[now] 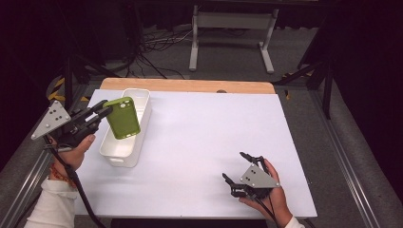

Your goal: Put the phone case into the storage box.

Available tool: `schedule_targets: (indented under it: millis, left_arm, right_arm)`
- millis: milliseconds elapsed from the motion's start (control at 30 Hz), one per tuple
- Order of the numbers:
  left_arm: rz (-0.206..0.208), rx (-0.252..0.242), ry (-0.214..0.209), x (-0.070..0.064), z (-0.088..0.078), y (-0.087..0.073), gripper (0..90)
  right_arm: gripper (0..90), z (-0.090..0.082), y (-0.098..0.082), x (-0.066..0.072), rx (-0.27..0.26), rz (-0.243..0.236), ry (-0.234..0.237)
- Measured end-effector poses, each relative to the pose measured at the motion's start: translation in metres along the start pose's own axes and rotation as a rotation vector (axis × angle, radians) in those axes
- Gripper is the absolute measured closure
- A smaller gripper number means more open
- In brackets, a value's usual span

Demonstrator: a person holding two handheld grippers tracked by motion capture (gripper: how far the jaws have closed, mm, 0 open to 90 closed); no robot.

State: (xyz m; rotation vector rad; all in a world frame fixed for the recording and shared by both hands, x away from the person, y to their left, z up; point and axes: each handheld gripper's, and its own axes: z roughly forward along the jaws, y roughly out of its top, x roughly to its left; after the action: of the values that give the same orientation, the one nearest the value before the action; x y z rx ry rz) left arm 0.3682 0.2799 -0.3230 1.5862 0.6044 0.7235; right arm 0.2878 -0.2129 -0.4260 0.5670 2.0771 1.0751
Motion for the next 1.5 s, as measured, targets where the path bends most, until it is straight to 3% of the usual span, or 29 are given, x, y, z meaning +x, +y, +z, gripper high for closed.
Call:
schedule_targets:
  millis: [333, 600, 1200, 1500]
  left_arm:
    - [-0.012, 0.018, 0.032, 0.019, 0.01, -0.003, 77.4]
    - [-0.005, 0.063, 0.051, 0.034, 0.032, -0.009, 77.4]
    - [-0.034, 0.121, 0.042, 0.064, 0.07, -0.023, 77.4]
    - [-0.029, 0.139, 0.036, 0.077, 0.087, -0.027, 77.3]
  right_arm:
    - [15.8, 0.003, 0.0, 0.0, 0.007, 0.006, 0.001]
    - [15.8, 0.004, 0.0, -0.002, 0.011, 0.018, -0.008]
    - [15.8, 0.011, -0.003, -0.002, 0.035, 0.028, -0.003]
    - [16.5, 0.013, -0.004, -0.001, 0.028, 0.019, -0.006]
